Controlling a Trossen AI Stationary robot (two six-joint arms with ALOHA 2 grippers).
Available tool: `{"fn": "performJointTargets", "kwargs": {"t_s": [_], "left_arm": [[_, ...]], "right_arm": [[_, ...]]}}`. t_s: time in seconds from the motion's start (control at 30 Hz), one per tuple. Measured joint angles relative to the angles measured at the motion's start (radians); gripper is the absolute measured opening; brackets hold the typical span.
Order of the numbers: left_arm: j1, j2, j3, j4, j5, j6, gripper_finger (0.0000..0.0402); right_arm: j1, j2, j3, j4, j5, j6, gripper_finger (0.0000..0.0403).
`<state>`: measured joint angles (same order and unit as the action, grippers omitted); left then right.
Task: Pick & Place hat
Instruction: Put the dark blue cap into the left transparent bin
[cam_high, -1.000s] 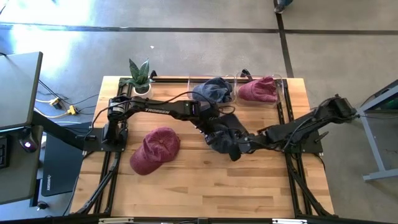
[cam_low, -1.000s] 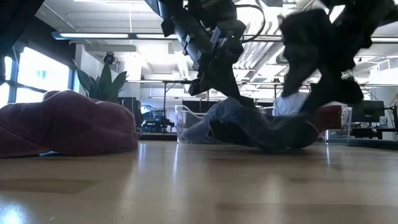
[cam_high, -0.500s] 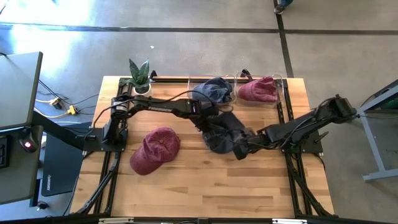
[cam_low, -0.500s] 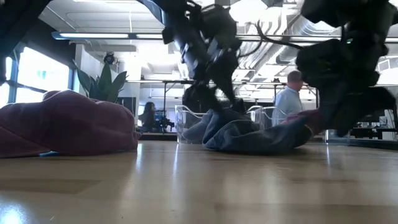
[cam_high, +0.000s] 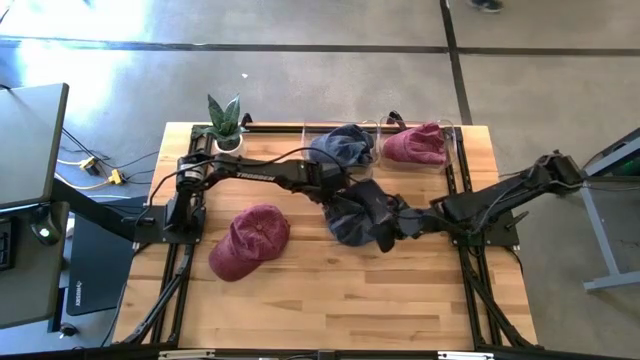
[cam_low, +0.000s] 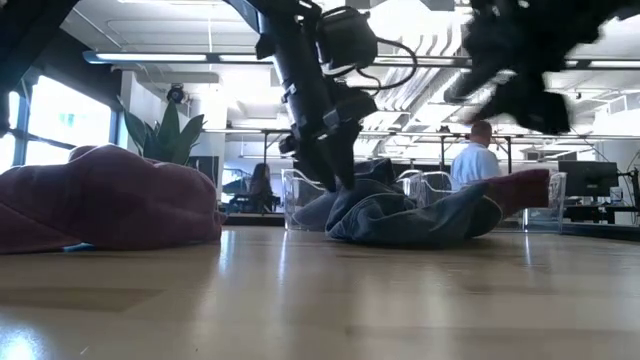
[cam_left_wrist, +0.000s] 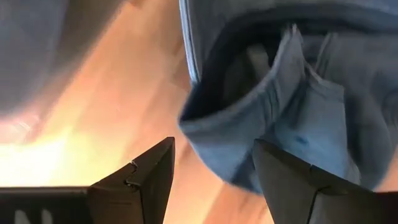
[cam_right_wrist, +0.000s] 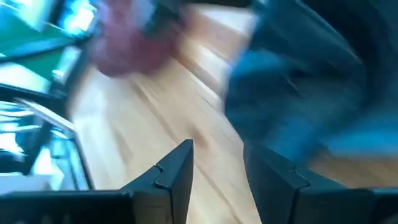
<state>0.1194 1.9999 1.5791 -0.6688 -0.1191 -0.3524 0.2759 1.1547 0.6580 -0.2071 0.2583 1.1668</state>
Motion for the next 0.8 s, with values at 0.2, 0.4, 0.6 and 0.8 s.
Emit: {"fn": "performJointTargets", "kwargs": {"t_s": [0.2, 0.4, 0.6, 0.8], "left_arm": [[-0.002, 0.044, -0.004, 0.027, -0.111, 0.006, 0.0208], [0.013, 0.055, -0.002, -0.129, -0.236, 0.001, 0.0208], [0.003, 0.033, -0.003, -0.299, -0.313, -0.042, 0.0208], [-0.051, -0.052, 0.001, -0.193, -0.036, 0.091, 0.0208]], "right_arm": [[-0.091, 0.161, 0.0, 0.054, 0.014, -0.01, 0.0111], [-0.118, 0.294, -0.001, -0.09, -0.157, 0.038, 0.0074], [-0.074, 0.252, -0.001, -0.3, -0.18, 0.116, 0.0036], [-0.015, 0.106, -0.001, -0.294, -0.13, 0.091, 0.0009]]}}
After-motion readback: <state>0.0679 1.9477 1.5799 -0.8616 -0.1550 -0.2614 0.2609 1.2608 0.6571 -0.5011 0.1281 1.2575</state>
